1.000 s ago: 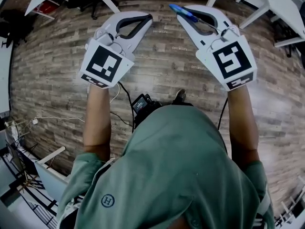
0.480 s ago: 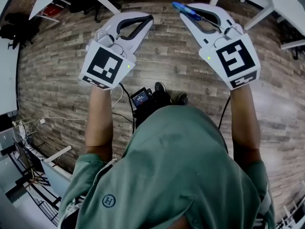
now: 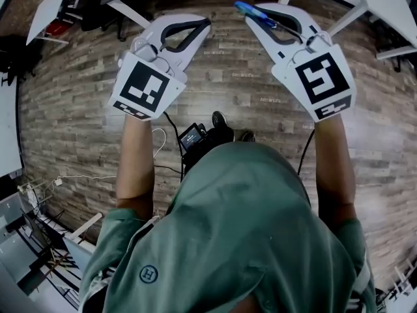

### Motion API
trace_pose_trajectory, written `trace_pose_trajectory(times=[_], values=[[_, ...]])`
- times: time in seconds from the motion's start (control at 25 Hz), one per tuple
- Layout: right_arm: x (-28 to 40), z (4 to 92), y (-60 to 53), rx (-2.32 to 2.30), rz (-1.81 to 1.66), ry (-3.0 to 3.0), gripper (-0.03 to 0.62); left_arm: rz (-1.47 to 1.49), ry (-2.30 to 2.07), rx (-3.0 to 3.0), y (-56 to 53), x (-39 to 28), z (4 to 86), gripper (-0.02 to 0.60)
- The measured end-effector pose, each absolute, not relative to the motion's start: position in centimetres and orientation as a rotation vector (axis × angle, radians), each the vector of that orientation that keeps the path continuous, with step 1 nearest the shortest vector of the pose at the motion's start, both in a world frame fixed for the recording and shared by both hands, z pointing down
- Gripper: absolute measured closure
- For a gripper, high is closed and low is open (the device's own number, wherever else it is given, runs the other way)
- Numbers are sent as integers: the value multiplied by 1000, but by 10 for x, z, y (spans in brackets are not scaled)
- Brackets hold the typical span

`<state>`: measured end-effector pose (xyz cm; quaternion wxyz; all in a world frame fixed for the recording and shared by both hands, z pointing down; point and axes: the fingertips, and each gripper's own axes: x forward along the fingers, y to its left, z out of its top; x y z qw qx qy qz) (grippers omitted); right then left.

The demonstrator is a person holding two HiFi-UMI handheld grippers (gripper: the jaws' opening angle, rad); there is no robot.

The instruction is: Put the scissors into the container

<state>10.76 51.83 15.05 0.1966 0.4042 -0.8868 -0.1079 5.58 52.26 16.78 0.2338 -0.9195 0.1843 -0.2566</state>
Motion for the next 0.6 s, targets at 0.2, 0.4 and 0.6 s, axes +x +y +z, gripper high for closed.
trace_pose_trajectory(times=[0.2, 0.4, 0.6], values=[[88, 143, 485, 1143, -320, -2454, 549, -662, 491, -2522, 489, 38, 160, 580], [56, 142, 453, 1138, -334, -2429, 549, -617, 483, -2535, 458, 11, 160, 580], [36, 142, 424, 1143, -337, -2413, 549, -594, 481, -2547, 426, -7, 163, 580]])
